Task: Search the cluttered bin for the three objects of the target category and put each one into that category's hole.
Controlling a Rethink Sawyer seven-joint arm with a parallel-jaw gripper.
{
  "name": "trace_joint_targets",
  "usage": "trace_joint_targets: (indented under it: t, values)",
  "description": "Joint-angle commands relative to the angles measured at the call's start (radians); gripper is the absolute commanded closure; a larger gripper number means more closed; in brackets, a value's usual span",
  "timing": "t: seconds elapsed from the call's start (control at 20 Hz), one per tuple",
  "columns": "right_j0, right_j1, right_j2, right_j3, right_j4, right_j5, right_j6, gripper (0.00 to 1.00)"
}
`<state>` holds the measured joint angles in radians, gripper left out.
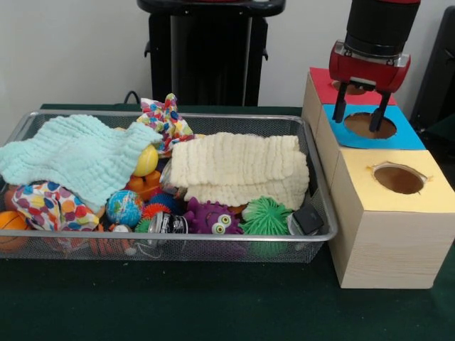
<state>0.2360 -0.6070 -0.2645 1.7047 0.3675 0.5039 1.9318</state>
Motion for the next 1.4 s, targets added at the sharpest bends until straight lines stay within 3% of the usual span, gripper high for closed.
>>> trace_joint_targets:
  t: [0.05,0.45,0.85,1.4]
  values:
    - [-0.031,0.002,0.049,-0.023,-0.046,0.115,0.105,0.0]
    - [-0.054,-0.036,0.043,-0.048,-0.055,0.189,0.079,0.0]
    - [-0.097,-0.098,0.028,-0.105,-0.093,0.336,0.043,0.0]
    - [-0.26,-0.103,0.103,-0.128,-0.166,0.347,-0.087,0.0]
